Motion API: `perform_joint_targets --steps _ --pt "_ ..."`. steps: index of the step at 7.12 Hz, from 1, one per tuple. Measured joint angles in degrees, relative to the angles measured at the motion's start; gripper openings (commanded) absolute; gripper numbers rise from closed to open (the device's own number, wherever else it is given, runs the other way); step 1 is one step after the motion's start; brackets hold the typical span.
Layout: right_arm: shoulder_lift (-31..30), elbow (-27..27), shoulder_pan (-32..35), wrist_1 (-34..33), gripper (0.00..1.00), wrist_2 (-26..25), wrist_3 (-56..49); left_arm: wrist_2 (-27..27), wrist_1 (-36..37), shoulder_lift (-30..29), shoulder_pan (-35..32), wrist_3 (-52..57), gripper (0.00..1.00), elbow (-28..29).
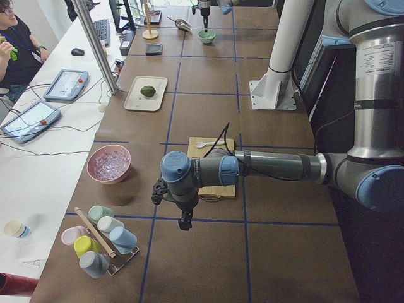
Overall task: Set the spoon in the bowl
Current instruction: 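Grasp the pale green bowl's rim with the right gripper, then carry the bowl with the right gripper to the table's center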
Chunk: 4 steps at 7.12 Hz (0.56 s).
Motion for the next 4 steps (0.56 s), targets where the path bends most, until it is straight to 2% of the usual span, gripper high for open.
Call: perform_joint_targets --steps 2,4 --pt "0.0 4.0 0.1 -0.9 0.00 0.7 1.6 -0.1 -0.1 0.1 0.0 0.1 1.00 -0.1" --pt "4.9 10.9 -1.3 -6.6 0.00 1.1 12.8 -0.1 -0.2 -0.2 0.0 0.1 1.00 -0.3"
